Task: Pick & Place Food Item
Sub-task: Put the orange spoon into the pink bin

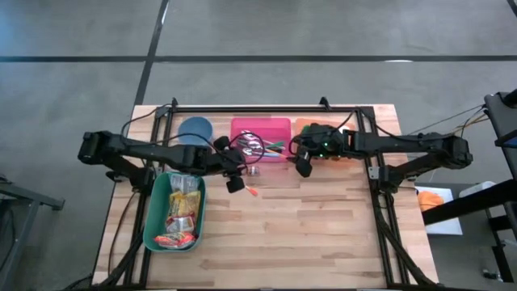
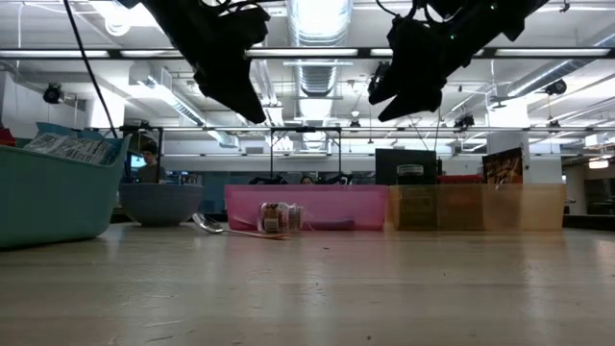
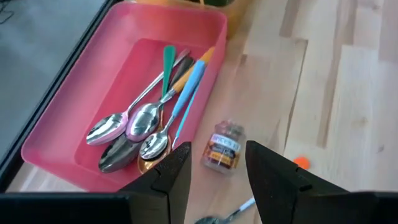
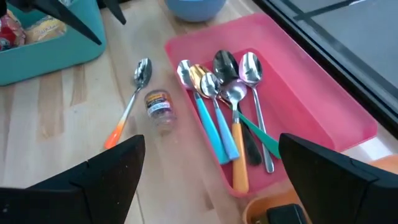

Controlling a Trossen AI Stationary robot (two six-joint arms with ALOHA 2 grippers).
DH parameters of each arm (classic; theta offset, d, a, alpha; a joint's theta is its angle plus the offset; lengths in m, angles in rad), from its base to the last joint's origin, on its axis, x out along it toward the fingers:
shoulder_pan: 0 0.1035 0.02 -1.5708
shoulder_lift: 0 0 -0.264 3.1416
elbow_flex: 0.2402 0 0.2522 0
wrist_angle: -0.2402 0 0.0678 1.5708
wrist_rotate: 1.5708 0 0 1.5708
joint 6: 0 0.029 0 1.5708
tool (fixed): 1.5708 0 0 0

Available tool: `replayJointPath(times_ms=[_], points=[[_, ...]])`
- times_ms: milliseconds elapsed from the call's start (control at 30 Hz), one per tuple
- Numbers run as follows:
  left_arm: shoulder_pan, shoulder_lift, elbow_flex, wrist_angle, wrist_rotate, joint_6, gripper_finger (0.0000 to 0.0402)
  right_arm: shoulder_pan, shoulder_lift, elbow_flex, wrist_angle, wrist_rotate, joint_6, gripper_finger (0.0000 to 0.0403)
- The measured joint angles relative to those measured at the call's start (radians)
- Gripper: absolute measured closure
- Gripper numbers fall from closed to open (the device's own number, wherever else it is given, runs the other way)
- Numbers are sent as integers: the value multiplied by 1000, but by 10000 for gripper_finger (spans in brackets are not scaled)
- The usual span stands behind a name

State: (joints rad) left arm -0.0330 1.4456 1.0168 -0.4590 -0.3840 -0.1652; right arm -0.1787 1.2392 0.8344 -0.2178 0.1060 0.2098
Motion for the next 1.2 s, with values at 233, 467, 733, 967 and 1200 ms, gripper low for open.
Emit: replayJointPath(times_ms=[233,467,733,967,1200], points=[[0,4,0,-78,71,164,252,0,1,-43,23,1,-4,37],[4,68,24,-165,107,312,252,0,6,-54,41,1,-4,37],[4,277,119,-302,108,434,252,5,7,-57,44,0,-11,37],[4,394,163,-348,122,557,252,16,8,-61,41,-1,-23,37],[6,411,142,-298,150,612,252,31,8,-63,42,-3,-55,37]])
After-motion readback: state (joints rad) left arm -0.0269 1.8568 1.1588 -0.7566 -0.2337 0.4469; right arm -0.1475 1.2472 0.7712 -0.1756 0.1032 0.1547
